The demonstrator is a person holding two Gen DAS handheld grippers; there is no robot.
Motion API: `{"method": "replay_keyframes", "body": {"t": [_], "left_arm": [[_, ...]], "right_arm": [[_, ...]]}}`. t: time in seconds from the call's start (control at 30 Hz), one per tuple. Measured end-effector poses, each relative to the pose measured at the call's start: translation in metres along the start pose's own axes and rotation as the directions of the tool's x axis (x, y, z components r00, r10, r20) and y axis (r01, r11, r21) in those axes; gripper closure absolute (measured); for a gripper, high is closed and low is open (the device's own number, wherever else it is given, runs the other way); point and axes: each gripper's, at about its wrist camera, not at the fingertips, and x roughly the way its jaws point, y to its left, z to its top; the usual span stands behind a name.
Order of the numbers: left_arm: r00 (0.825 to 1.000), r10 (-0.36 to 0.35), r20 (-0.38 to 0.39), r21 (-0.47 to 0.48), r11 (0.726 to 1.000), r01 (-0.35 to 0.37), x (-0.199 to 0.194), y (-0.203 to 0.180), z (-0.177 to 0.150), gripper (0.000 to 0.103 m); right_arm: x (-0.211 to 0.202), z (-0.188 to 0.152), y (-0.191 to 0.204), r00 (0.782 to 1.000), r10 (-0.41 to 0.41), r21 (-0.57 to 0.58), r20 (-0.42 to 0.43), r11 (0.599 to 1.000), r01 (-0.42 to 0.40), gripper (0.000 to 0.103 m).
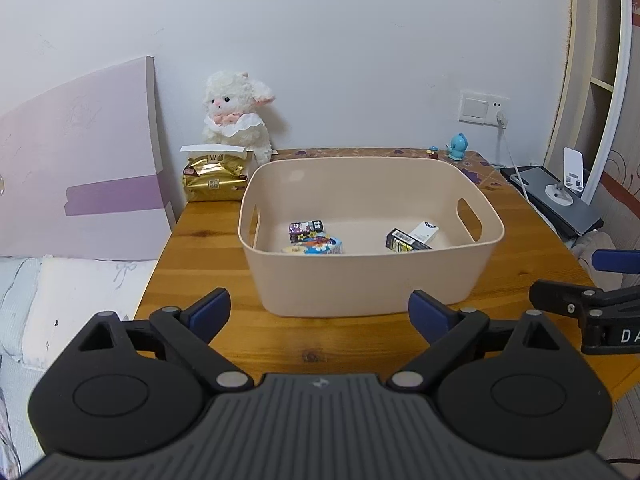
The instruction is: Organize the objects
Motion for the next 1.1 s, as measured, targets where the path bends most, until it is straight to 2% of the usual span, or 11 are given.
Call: {"method": "replay_keyframes", "body": {"t": [0.3,0.63,0.9,1.1], "left_arm": [[0.999,-0.032,0.021,-0.005,0.999,0.032,-0.022,-0.007,-0.011,0.007],[0.999,-0.011,0.032,0.026,1.000,0.010,-0.042,-0.015,-0.022,0.007],[0.999,-0.026,0.044,0.041,0.999,0.024,-0.052,-0.019,-0.024,0.006],[0.999,-0.010,0.050,0.044,0.999,0.008,-0.056,-0.020,-0.024,0.003]], "right_arm": [[-0.015,-0.013,0.003,1.000,-0.005,-0.011,-0.009,1.000,0.005,0.000],[-0.027,-0.022,-0.001,1.000,-0.011,0.008,-0.008,1.000,0.011,0.000],[-0.034,-0.023,0.000,1.000,-0.018,0.003,-0.003,1.000,0.018,0.000],[-0.041,-0.023,-0.002,1.000,-0.023,0.007,0.006,1.000,0.023,0.000]]}}
